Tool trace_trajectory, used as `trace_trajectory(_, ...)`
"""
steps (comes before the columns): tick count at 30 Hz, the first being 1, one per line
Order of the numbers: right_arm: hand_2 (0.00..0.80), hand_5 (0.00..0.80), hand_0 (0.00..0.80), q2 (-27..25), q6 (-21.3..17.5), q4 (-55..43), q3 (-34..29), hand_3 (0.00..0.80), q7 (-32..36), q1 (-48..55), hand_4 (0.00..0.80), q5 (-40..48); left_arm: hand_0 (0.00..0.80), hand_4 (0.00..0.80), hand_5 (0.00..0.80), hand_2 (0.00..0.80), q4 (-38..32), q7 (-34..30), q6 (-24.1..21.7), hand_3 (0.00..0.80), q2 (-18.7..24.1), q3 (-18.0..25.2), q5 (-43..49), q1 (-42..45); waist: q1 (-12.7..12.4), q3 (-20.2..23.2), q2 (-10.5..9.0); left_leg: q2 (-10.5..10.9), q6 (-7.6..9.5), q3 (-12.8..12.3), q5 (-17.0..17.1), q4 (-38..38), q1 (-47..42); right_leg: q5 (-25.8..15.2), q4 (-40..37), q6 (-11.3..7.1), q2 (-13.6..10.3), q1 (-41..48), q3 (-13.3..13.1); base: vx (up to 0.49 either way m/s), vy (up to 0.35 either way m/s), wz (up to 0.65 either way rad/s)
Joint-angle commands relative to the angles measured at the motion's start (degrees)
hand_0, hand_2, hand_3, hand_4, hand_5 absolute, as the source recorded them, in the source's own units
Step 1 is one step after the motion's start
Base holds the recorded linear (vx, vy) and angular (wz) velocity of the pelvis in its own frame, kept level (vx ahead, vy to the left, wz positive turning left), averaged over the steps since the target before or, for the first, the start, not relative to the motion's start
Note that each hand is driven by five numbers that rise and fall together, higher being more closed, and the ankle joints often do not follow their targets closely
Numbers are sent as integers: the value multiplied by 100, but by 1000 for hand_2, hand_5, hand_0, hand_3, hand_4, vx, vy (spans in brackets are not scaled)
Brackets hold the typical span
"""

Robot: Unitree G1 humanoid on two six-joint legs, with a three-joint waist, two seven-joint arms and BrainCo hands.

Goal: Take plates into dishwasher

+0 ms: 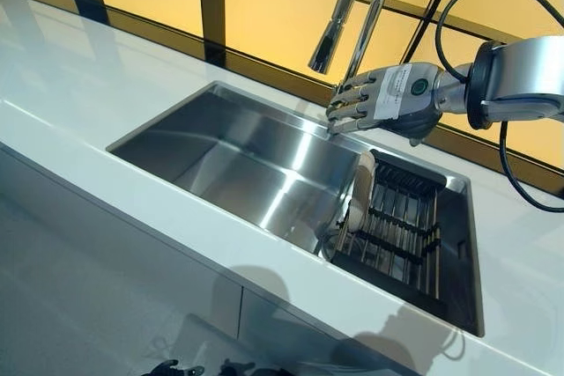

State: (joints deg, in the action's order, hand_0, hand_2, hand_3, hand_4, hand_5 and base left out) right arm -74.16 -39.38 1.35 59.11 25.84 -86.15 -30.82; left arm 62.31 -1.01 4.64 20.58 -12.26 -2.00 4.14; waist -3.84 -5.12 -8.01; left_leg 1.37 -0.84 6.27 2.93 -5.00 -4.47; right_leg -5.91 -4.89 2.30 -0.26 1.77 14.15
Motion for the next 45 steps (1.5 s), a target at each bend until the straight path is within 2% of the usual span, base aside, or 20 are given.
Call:
trace_trajectory(1,0,0,0,24,385,585,-147,0,68,-282,0,156,0,0,0,0,27,-14,-74,0,257,58,-98,-107,-76,-95,-90,178,207,-755,-694,0,-28,1126,-11,-262,199,538,-85,10,-38,0)
trace_trajectory(19,0,0,0,-124,626,550,-320,0,-11,171,0,190,0,0,0,0,-120,-14,-128,0,303,-37,-128,-144,-23,-339,52,138,184,-823,-602,0,77,1087,-11,-217,249,393,-196,4,-52,-1)
trace_trajectory(45,0,0,0,-29,842,527,-362,0,-165,327,0,58,0,0,0,0,-169,-10,-147,0,310,-74,-131,-296,-13,-597,-61,69,135,-927,-570,147,270,1031,-11,-175,309,225,-258,-1,-13,-1)
